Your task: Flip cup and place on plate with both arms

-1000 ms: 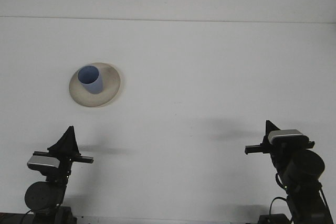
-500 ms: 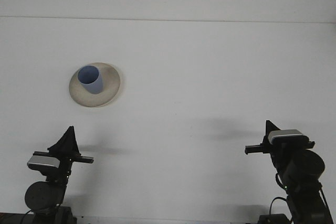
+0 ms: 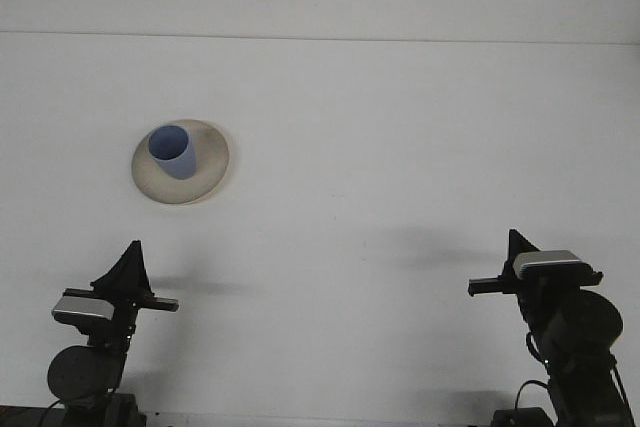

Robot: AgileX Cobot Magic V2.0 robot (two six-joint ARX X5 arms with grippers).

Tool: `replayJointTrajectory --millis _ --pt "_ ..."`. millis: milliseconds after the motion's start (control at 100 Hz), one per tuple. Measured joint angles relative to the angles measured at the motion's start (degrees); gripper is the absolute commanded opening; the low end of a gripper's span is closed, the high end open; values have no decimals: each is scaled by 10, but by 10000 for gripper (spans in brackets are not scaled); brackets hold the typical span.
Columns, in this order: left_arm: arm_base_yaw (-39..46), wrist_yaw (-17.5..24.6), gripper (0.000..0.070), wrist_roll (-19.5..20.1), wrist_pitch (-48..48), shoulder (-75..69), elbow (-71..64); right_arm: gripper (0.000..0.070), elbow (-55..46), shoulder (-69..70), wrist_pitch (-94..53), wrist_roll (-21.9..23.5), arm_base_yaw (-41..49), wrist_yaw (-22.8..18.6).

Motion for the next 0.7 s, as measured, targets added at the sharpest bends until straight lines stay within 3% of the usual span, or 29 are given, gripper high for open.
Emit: replayJointTrajectory --millis 190,700 --pt "0 0 11 0 0 0 0 0 -25 -71 33 0 -7 -1" --pt "0 0 11 0 -1 0 0 0 -217 -269 114 0 -50 -1"
